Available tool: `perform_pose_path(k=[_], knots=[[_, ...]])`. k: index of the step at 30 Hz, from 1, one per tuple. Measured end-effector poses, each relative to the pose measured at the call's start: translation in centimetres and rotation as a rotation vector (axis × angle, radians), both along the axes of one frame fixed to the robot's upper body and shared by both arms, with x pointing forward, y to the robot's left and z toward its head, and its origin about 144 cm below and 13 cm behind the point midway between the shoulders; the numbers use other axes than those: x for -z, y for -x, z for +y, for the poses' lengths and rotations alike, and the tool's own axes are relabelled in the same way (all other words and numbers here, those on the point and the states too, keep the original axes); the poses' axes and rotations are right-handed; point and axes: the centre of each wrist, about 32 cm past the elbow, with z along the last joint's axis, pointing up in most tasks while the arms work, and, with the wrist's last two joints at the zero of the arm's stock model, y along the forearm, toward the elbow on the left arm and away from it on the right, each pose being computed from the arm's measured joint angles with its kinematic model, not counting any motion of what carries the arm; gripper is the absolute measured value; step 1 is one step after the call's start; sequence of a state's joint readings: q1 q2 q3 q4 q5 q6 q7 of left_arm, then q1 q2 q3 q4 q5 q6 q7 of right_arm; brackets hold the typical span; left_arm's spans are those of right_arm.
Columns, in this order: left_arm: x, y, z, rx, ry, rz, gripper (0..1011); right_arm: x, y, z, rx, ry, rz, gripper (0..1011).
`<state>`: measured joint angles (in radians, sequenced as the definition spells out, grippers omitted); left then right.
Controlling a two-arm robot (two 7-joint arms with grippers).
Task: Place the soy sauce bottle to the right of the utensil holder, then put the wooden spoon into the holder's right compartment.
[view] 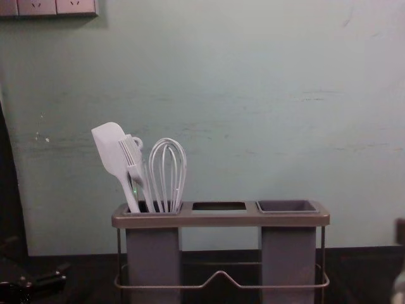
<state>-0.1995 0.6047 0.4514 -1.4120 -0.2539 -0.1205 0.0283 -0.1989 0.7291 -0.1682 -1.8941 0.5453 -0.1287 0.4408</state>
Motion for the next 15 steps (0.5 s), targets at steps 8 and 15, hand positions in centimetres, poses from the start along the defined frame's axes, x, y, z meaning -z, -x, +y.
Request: perform_pose_path(k=[8, 15], knots=[[0.0, 0.0, 0.0, 0.0, 0.0, 0.0, 1011, 0.4, -1.2, -2.1, 0.084, -0.01, 0.013, 382], [0.0, 0.0, 0.0, 0.0, 0.0, 0.0, 1011, 0.7, -3.7, -3.1, 0.121, -0.024, 0.036, 381]])
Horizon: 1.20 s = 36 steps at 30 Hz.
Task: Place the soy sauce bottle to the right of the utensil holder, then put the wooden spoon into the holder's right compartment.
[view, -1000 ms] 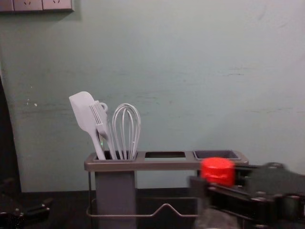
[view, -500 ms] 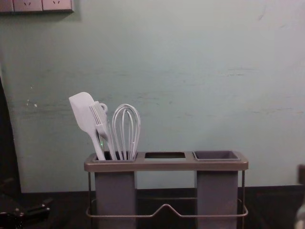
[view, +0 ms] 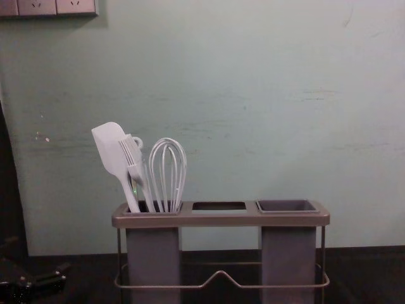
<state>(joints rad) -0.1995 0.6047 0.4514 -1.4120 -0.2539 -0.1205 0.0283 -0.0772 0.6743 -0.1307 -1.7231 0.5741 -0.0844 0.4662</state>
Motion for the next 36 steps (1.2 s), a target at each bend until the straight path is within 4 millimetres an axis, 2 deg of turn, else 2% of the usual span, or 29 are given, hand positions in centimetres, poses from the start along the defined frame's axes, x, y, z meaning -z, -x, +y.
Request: perform_pose_path(k=[15, 29, 36], knots=[[0.0, 0.0, 0.0, 0.0, 0.0, 0.0, 1012, -0.5, -4.9, 0.5, 0.007, -0.015, 0.027, 382], [0.0, 0.0, 0.0, 0.0, 0.0, 0.0, 1011, -0.3, -8.2, 1.8, 0.018, -0.021, 0.059, 382], [0.0, 0.0, 0.0, 0.0, 0.0, 0.0, 1012, -0.2, -9.1, 2.3, 0.018, -0.006, 0.071, 382]])
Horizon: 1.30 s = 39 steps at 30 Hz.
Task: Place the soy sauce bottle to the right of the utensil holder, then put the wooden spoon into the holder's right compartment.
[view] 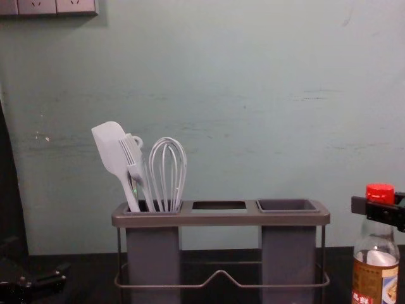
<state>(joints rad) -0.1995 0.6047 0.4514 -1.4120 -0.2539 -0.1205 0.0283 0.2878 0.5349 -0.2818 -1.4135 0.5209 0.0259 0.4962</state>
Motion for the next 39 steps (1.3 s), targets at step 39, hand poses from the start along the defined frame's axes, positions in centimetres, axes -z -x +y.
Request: perform_pose_path(k=[39], knots=[[0.0, 0.0, 0.0, 0.0, 0.0, 0.0, 1012, 0.62, -0.55, -0.03, 0.009, 0.003, 0.0, 778]])
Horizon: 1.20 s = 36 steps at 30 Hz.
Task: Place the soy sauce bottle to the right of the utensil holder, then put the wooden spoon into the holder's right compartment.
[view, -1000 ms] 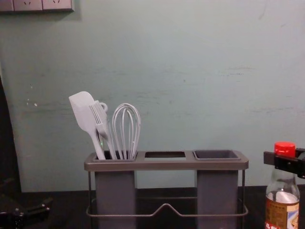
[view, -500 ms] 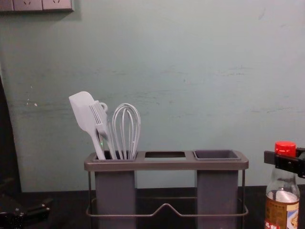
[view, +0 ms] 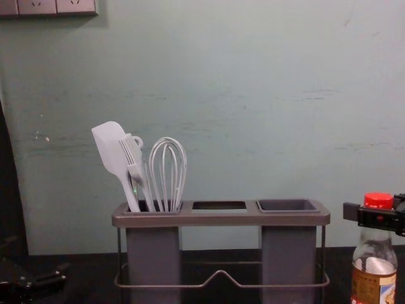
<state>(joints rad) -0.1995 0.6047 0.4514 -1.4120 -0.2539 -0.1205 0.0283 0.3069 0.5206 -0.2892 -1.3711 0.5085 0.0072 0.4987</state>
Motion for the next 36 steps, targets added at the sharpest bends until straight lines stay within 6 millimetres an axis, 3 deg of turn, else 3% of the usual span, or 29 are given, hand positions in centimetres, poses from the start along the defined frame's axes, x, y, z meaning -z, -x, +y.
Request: perform_pose_path(k=[2, 8, 21, 36], knots=[[0.0, 0.0, 0.0, 0.0, 0.0, 0.0, 1012, 0.0, 0.0, 0.0, 0.0, 0.0, 0.0, 869], [0.0, 0.0, 0.0, 0.0, 0.0, 0.0, 1011, 0.0, 0.0, 0.0, 0.0, 0.0, 0.001, 1000], [0.0, 0.0, 0.0, 0.0, 0.0, 0.0, 1012, -1.7, 1.7, 0.0, 0.03, 0.016, -0.055, 1003], [0.0, 0.0, 0.0, 0.0, 0.0, 0.0, 1011, -4.9, 7.2, 0.6, -0.034, 0.021, -0.129, 1003]])
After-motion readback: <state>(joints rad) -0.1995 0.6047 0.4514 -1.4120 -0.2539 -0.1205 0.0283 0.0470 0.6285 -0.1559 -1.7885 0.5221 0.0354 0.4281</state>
